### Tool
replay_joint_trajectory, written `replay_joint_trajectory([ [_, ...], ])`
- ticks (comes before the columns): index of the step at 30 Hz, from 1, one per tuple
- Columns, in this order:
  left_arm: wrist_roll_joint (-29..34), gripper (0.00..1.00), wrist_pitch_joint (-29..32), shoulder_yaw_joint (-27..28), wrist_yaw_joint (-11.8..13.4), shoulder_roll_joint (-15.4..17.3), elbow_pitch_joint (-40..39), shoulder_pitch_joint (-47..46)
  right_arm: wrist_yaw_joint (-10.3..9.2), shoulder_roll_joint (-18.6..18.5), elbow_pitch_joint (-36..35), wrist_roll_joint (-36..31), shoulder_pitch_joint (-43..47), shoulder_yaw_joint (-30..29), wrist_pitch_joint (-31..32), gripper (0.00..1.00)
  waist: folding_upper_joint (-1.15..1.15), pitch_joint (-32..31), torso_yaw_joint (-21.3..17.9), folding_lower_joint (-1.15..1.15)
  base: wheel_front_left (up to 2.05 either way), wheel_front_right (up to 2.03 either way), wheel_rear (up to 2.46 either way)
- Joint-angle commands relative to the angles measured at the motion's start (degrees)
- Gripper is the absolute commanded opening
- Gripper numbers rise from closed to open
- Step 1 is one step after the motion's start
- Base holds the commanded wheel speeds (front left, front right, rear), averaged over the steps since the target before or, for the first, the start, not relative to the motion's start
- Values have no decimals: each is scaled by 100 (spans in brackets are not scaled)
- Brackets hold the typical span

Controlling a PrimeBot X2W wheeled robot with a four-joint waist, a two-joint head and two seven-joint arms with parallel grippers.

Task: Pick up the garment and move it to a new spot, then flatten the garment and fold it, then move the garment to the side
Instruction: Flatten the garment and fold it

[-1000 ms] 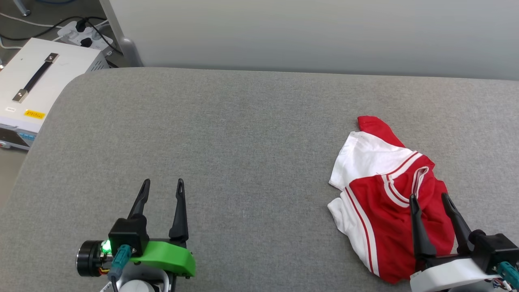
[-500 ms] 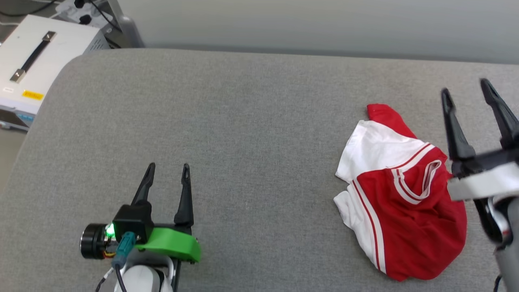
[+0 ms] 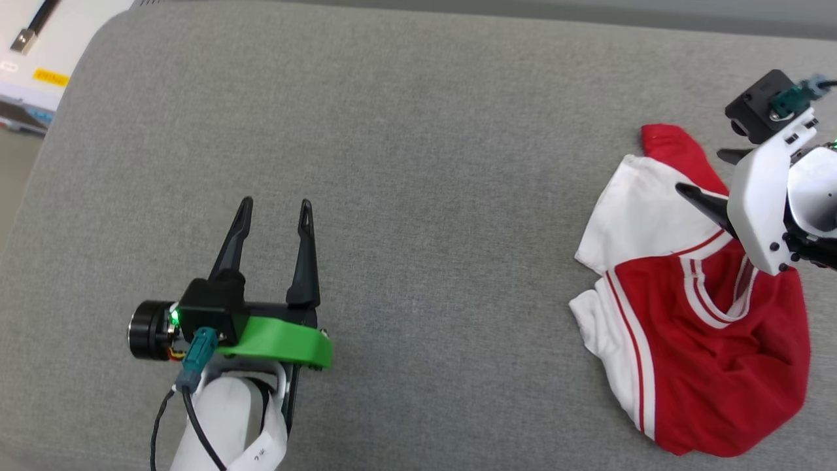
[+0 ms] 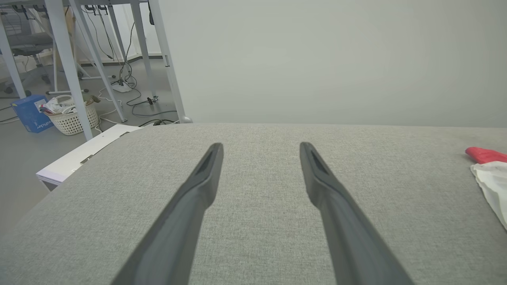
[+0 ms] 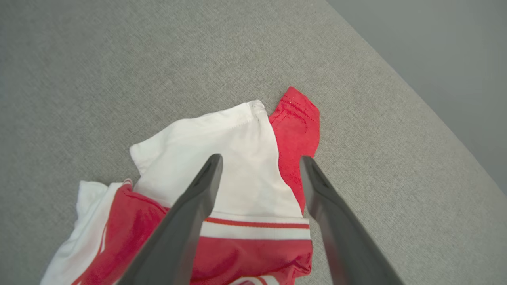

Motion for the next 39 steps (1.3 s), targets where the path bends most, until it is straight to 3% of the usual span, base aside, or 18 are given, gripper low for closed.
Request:
replay_joint_trajectory([
  [1,34,100,-34,-11,-7,-32,-37,-150,-5,-41,-2,143,-204,166,275,100,0,321,223,0,0,0,0],
  [6,-60,100,-34,-116,49,-41,-140,-417,-5,-27,152,365,-872,905,992,100,0,727,424,0,0,0,0],
  [14,-298,100,-34,-361,243,-43,-171,-590,-5,211,934,478,-1035,1921,1135,100,0,1057,595,0,0,0,0],
  [18,-305,100,-34,-384,289,-44,-141,-574,-5,201,1071,592,-949,2292,843,100,0,1028,591,0,0,0,0],
  [19,-296,100,-34,-370,295,-44,-129,-565,-5,204,1071,604,-971,2329,704,33,0,1002,573,0,0,0,0],
  [20,-280,100,-34,-349,294,-44,-112,-557,-5,205,1094,644,-1011,2345,519,0,0,967,548,0,0,0,0],
  [25,-179,100,-34,-263,262,-44,-36,-477,-5,247,1097,754,-1348,2152,-551,0,0,670,371,0,0,0,0],
  [29,-116,100,-34,-190,230,-44,-18,-362,-5,61,989,791,-1550,1794,-1500,0,0,390,201,0,0,0,0],
  [35,-75,100,-34,-100,188,-44,-6,-161,-5,-630,849,967,-1249,1098,-2468,0,0,98,-31,0,0,0,0],
  [39,-37,100,-34,-22,174,-44,-12,6,-5,-1238,1130,1367,-310,365,-3004,0,0,-49,-210,0,0,0,0],
])
